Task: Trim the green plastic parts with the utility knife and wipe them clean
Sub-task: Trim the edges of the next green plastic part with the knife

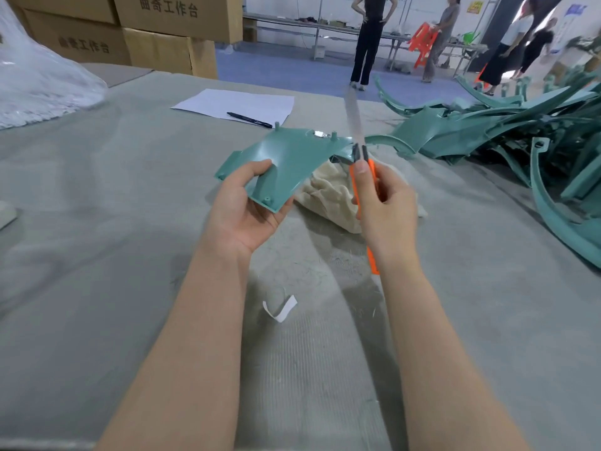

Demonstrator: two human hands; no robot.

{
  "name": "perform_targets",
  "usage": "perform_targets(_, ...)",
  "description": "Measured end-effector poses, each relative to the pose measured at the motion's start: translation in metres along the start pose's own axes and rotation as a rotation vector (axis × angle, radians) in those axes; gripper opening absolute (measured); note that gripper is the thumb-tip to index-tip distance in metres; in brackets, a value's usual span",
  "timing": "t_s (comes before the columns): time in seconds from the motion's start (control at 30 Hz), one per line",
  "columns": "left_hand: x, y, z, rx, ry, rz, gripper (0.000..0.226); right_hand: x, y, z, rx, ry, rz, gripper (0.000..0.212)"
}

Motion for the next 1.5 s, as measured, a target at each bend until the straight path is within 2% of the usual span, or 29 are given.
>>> perform_targets(0.3,-0.003,0.002,0.001,0.23,0.031,0.007,0.008,0.021,-0.023,-0.044,0.061,-0.286,0.197,0.008)
perform_targets(0.37,-0.003,0.004,0.003,0.263,0.056,-0.013,0.011,0.026,-0.028,-0.051,0.049,-0.36,0.234,0.017)
perform_targets(0.43,-0.002,0.006,0.004,0.273,0.064,-0.024,0.009,0.027,-0.03,-0.051,0.053,-0.363,0.251,0.023)
perform_targets(0.6,0.003,0.005,0.001,0.241,0.075,-0.021,0.005,0.011,-0.012,-0.021,0.041,-0.11,0.116,0.015)
perform_targets(0.73,0.002,0.003,0.0,0.26,0.077,-0.008,0.015,0.009,-0.003,-0.016,0.071,-0.091,0.057,0.015)
perform_targets(0.83,0.001,0.004,0.0,0.304,0.06,-0.004,0.024,0.013,-0.006,-0.026,0.072,-0.167,0.084,0.026)
perform_targets(0.97,0.0,0.006,0.002,0.389,0.051,-0.011,0.025,0.02,-0.013,-0.039,0.039,-0.266,0.119,0.018)
perform_targets(1.07,0.0,0.008,0.004,0.406,0.058,-0.03,0.021,0.024,-0.014,-0.046,0.049,-0.347,0.121,0.021)
perform_targets(1.2,0.001,0.012,0.0,0.434,0.02,-0.05,0.018,0.031,-0.023,-0.058,0.017,-0.496,0.166,0.008)
perform_targets(1.37,0.003,0.019,-0.001,0.532,-0.05,-0.09,0.019,0.048,-0.024,-0.074,-0.085,-0.773,0.042,0.008)
perform_targets(1.43,0.001,0.018,0.003,0.516,0.008,-0.084,0.015,0.045,-0.025,-0.07,-0.231,-0.753,-0.037,0.007)
perform_targets(1.5,0.001,0.017,0.007,0.463,0.059,-0.091,0.013,0.035,-0.024,-0.058,-0.271,-0.664,-0.063,0.009)
Point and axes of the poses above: each hand's wrist, its own x-axis away from the middle knuckle, its own z-axis out of the back of the hand, y = z × x, the point moved 9 cm from there along -x, towards the middle knuckle, and after that the axes turned 5 degrees about z, right-handed, at the moved point
